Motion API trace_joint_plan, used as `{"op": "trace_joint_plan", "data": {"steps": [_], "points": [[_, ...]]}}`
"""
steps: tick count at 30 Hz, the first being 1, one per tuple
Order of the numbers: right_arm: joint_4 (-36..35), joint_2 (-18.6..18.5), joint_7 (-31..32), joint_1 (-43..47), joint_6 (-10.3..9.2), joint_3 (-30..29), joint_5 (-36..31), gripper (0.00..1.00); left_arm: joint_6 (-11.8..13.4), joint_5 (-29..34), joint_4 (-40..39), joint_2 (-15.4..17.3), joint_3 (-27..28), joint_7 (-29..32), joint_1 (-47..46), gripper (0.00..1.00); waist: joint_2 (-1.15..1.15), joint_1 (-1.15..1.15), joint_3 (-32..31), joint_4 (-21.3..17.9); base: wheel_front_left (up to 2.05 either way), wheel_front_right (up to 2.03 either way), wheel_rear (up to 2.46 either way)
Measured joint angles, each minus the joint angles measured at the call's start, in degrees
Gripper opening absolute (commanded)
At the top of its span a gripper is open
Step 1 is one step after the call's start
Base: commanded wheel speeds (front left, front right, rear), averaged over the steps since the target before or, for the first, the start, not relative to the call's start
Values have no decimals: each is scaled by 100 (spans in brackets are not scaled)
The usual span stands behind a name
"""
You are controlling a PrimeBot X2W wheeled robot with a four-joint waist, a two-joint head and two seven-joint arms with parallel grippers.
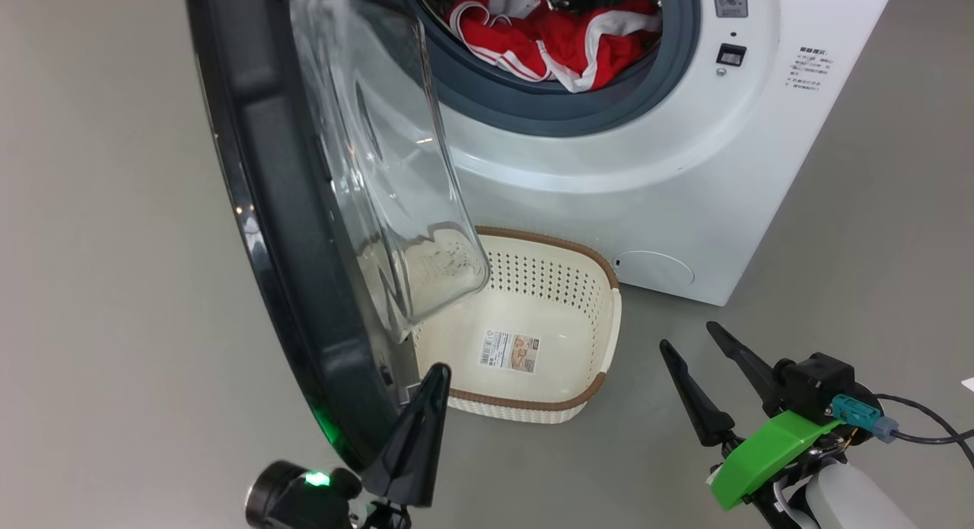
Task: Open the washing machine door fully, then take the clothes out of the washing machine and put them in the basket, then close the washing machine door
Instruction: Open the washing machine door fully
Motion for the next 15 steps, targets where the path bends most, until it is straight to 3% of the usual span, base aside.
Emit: {"op": "trace_joint_plan", "data": {"steps": [5,15], "points": [[4,-7,0,-1,0,4,1,100,86,-235,487,9,2,0,4,0,0,0,30,-2,0,0,0],[18,-34,0,-10,0,-5,1,100,309,-321,554,-1,148,0,3,0,0,0,84,61,0,0,0]]}}
